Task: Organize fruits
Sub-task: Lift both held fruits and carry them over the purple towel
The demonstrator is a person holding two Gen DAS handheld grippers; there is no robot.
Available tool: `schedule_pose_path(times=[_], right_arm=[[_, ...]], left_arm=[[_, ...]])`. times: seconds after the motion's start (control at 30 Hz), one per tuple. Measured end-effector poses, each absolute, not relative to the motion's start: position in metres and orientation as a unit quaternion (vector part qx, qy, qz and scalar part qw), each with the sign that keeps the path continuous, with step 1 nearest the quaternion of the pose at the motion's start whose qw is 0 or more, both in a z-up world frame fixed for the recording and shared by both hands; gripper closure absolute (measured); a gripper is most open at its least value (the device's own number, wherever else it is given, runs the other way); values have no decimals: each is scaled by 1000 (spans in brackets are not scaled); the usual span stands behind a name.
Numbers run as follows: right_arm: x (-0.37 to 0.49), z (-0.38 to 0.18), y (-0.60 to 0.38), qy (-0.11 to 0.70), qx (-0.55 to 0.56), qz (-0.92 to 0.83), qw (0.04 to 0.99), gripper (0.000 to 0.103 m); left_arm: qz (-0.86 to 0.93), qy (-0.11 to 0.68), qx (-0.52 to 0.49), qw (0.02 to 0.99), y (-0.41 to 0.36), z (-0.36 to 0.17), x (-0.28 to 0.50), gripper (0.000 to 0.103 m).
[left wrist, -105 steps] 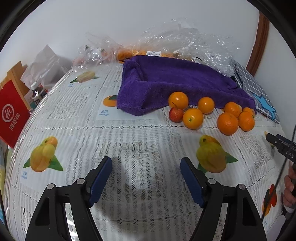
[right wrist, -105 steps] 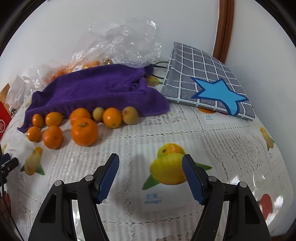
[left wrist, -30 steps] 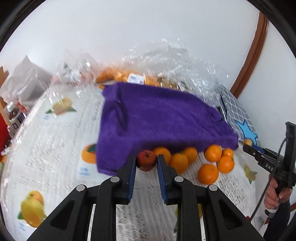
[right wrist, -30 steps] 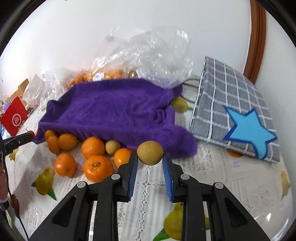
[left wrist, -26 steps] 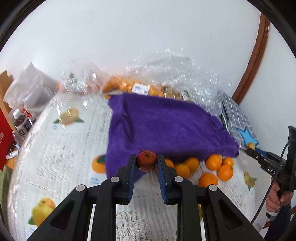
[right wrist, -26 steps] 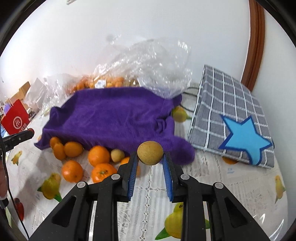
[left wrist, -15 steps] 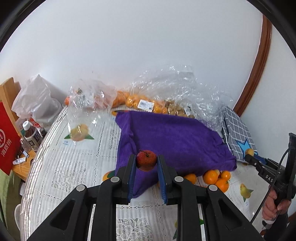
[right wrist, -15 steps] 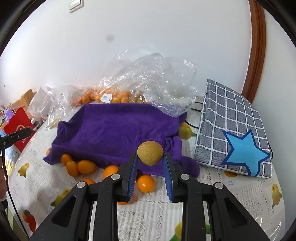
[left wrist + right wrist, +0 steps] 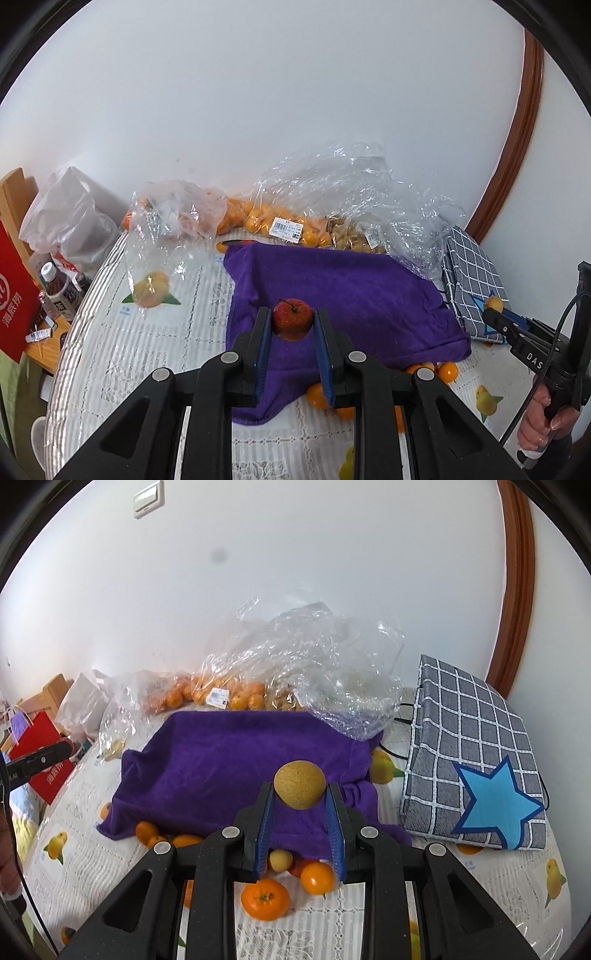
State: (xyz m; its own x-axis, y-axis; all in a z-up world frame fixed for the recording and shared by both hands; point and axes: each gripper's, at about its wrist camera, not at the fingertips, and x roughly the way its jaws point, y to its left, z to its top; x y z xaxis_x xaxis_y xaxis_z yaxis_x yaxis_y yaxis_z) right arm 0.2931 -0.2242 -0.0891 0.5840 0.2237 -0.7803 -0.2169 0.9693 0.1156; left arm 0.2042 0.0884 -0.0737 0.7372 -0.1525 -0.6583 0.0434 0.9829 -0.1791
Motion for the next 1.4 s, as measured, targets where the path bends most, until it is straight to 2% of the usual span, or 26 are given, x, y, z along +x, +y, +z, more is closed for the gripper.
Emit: schedule_pose_path(times=[0.73,1.4], right_arm=[[353,-124,-221,453,16,110,884,76],[386,-181,-211,496,-20,111,861,76]], left_arm=[[-53,371,-76,924,74,-97,276,81],[-57,420,-76,903,63,-157,328,81]])
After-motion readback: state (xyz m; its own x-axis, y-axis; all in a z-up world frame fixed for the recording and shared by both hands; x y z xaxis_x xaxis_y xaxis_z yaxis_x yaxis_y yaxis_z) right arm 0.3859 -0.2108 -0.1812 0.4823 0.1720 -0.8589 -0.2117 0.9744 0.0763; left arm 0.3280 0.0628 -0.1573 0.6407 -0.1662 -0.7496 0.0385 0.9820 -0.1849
